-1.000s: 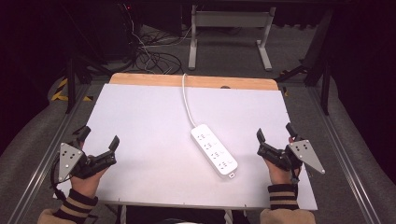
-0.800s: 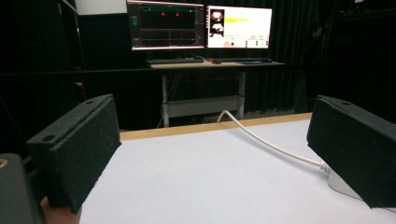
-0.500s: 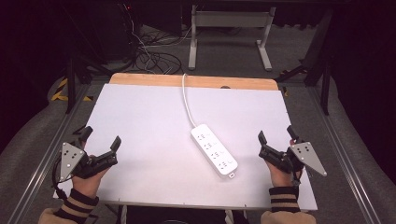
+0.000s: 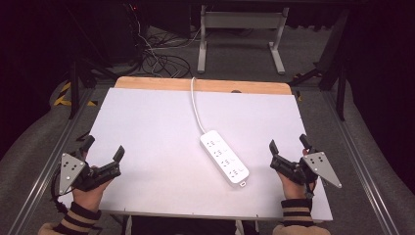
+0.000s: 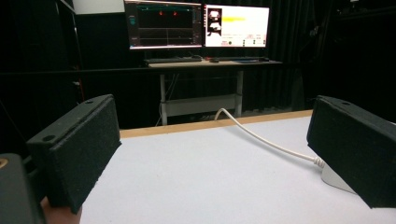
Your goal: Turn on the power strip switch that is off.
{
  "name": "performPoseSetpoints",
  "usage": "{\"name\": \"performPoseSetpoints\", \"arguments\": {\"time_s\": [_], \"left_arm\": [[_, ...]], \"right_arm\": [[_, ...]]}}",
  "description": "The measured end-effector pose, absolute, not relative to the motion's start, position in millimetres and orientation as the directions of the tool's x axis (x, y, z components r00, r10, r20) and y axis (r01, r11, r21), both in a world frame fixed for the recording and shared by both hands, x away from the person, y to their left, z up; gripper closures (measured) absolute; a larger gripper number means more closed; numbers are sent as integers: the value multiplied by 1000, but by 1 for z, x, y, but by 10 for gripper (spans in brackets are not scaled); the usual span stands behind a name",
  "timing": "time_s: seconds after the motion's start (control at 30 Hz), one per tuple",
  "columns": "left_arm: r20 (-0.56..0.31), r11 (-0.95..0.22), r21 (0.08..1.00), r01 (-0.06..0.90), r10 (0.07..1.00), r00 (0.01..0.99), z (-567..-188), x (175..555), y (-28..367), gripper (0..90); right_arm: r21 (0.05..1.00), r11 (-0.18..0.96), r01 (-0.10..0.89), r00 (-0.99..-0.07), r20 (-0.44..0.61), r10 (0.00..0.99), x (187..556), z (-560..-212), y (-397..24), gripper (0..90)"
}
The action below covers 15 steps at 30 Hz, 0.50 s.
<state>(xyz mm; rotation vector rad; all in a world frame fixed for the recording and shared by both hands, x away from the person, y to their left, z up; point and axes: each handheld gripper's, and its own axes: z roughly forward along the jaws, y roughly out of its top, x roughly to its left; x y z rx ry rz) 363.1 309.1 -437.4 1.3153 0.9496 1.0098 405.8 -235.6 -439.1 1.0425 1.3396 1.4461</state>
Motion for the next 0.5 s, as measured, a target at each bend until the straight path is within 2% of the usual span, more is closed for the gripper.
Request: {"name": "performPoseSetpoints", "arguments": {"time_s": [0.5], "left_arm": [[14, -2, 999, -41, 954, 300, -438, 343, 313, 28]], "right_arm": [[998, -29, -60, -259, 12, 966, 386, -441, -232, 33]]}}
